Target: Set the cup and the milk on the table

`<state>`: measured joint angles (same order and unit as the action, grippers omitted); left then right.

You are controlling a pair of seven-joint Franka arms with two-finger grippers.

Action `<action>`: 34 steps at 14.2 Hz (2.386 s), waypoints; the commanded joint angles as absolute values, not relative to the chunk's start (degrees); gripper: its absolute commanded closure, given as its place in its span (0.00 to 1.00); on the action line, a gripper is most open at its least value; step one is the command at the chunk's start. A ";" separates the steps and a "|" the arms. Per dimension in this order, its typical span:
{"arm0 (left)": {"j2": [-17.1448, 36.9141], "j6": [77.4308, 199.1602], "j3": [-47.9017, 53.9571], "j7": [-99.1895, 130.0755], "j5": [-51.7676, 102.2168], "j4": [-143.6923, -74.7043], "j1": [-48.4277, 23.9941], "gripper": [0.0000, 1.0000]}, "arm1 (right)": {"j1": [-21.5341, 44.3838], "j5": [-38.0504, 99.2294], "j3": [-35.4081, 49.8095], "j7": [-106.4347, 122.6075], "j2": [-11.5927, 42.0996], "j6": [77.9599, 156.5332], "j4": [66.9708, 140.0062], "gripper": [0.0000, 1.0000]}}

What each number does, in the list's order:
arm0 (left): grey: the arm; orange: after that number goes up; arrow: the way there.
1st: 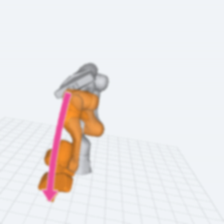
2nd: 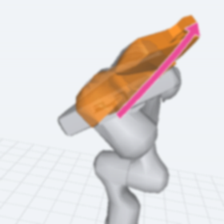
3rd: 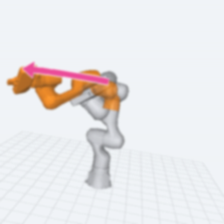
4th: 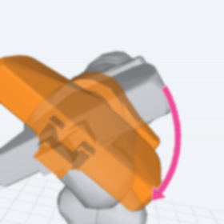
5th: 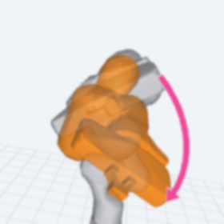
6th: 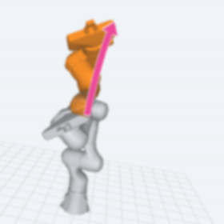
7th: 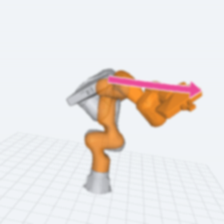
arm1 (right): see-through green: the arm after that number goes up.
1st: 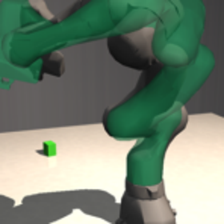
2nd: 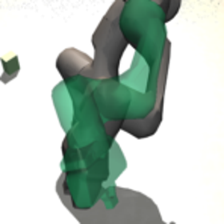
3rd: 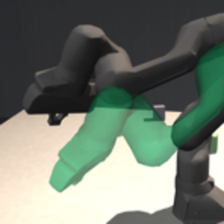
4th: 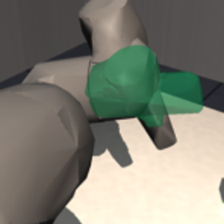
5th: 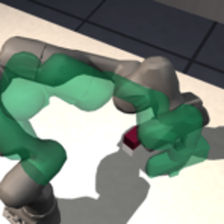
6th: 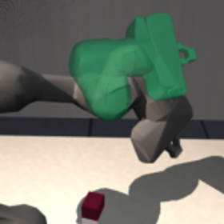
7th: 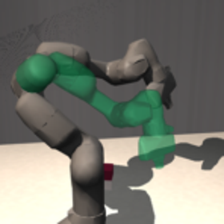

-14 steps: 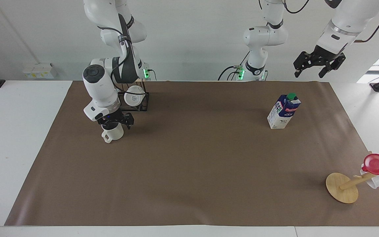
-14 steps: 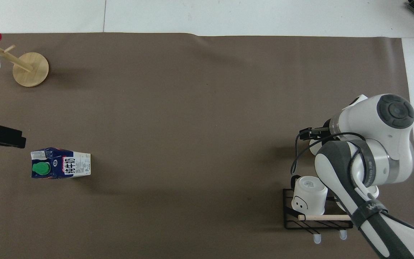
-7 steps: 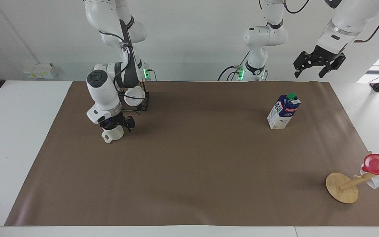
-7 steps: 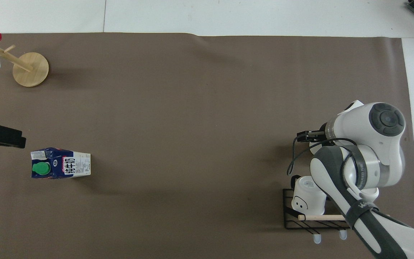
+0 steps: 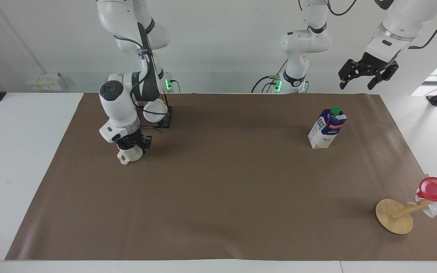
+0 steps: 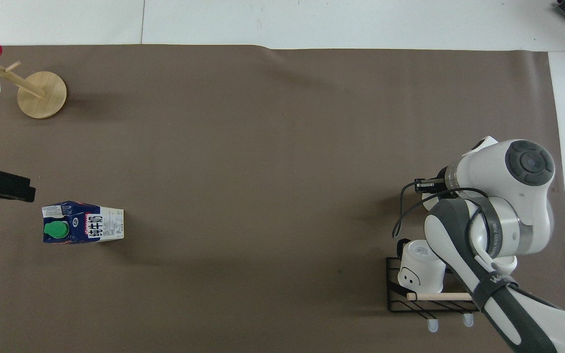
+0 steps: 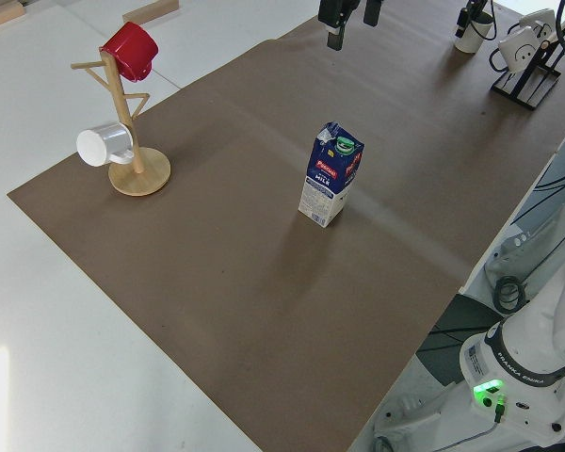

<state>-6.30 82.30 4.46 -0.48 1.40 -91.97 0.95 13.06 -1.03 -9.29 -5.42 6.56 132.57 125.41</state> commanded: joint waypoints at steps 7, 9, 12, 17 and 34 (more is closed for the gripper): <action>-6.42 81.12 4.66 0.00 0.88 -91.14 1.67 0.00 | 13.62 -1.05 -8.88 -19.31 10.55 132.63 115.94 1.00; -6.42 81.12 4.66 0.00 0.88 -91.14 1.23 0.00 | 15.37 -1.14 -8.88 -23.54 11.25 132.63 113.74 1.00; -6.42 81.12 4.66 0.09 0.97 -91.14 1.58 0.00 | 18.97 -1.58 -8.88 -32.75 12.65 132.63 110.49 1.00; -6.59 81.30 4.66 -0.35 1.14 -91.58 0.97 0.00 | 24.07 -0.53 -8.88 -48.75 13.71 132.36 107.41 1.00; -16.79 104.14 4.57 -7.03 1.14 -121.11 4.31 0.00 | 40.08 -0.97 -8.88 -72.77 20.04 132.27 104.77 1.00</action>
<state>-14.65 101.30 4.18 -6.18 1.40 -117.45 4.05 39.96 -1.03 -8.74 -71.00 19.48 132.33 105.96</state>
